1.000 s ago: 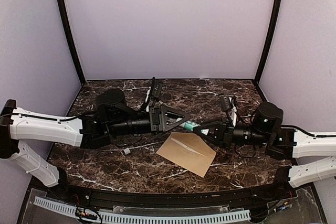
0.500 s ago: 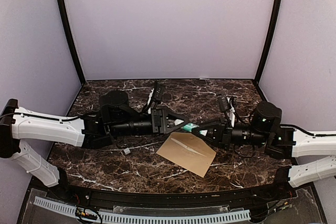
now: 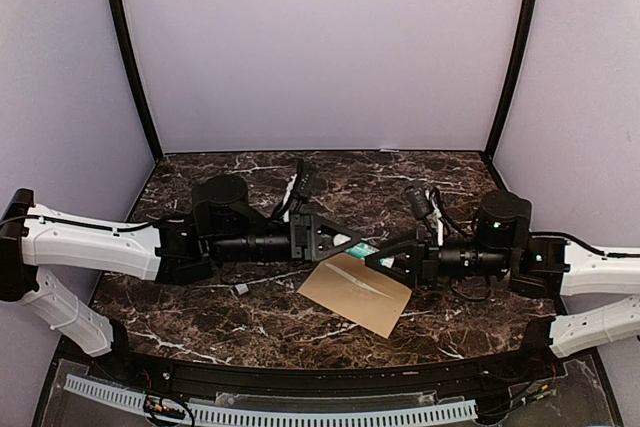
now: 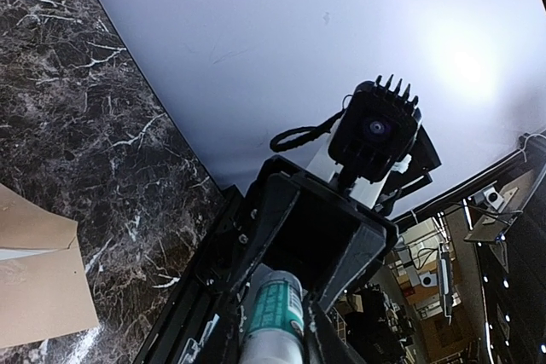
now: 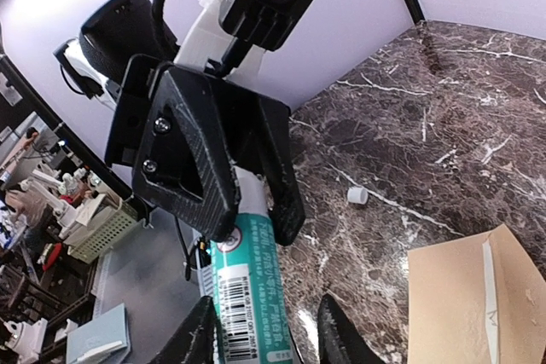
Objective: Place the letter into the envelope and seal it
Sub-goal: Paint the envelope at the center of the board, then seal the envelope flap on the envelope.
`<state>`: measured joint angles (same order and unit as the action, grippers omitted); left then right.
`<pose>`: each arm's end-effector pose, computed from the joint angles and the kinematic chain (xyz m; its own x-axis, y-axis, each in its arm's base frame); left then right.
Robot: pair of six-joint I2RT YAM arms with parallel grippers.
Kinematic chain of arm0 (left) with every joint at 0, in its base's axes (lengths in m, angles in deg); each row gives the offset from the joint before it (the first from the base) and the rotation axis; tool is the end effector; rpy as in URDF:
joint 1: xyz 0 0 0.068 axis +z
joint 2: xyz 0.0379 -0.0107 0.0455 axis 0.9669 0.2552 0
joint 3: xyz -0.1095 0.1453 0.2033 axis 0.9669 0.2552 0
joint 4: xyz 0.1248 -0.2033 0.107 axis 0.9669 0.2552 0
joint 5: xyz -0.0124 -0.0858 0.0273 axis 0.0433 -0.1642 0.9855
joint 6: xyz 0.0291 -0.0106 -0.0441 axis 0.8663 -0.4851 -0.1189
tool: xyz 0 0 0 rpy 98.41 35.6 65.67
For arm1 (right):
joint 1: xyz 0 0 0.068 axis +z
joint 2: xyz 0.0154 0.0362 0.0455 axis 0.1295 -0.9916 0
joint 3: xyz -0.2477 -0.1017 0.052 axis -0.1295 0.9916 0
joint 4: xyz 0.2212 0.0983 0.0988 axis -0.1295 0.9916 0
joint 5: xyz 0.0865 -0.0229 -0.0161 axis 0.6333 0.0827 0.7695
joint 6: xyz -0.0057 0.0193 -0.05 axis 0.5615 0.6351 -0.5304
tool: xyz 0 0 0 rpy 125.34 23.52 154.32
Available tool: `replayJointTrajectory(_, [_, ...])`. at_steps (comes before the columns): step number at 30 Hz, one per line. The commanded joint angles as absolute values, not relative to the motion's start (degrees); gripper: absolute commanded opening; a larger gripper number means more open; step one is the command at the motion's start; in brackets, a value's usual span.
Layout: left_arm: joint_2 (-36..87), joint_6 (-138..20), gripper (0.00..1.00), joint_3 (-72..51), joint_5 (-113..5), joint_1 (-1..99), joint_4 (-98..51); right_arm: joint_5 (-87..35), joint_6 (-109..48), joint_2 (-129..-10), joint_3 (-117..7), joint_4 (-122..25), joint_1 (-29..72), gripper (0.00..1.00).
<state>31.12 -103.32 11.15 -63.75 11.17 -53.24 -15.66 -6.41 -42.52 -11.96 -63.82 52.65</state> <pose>0.1343 -0.3013 0.3024 -0.8185 -0.1226 -0.5612 0.5584 0.0595 -0.8274 0.1007 0.1976 0.2817 -0.5474 0.0210 -0.8366 -0.8126 0.2256 0.5373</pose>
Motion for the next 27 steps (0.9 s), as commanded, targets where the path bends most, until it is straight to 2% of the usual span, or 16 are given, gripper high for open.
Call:
replayJointTrajectory(1, [29.43,-100.99,0.04,9.84,-65.32,10.88,-49.92,-14.45,-9.73,-42.58,-15.85,-52.70,52.58,0.42])
replayJointTrajectory(9, [32.30,-100.01,0.03,7.01,-68.25,10.88,-47.49,-9.45,-14.08,-45.66,-20.39,-44.74,52.52,0.51])
replayJointTrajectory(13, [34.53,-100.13,0.02,5.53,-69.94,10.73,-47.59,-7.39,-15.58,-48.22,-22.41,-42.65,52.67,0.51])
replayJointTrajectory(18, [37.02,-99.82,0.01,3.29,-71.46,10.47,-46.83,-4.84,-15.92,-50.38,-23.24,-43.13,52.76,0.49])
replayJointTrajectory(23, [38.08,-99.47,0.01,2.46,-71.78,10.28,-46.12,-4.26,-16.10,-51.59,-23.33,-43.10,52.84,0.41])
replayJointTrajectory(27, [38.74,-98.27,0.01,1.17,-71.86,10.27,-43.31,-4.27,-16.42,-51.83,-23.29,-42.50,52.90,0.39])
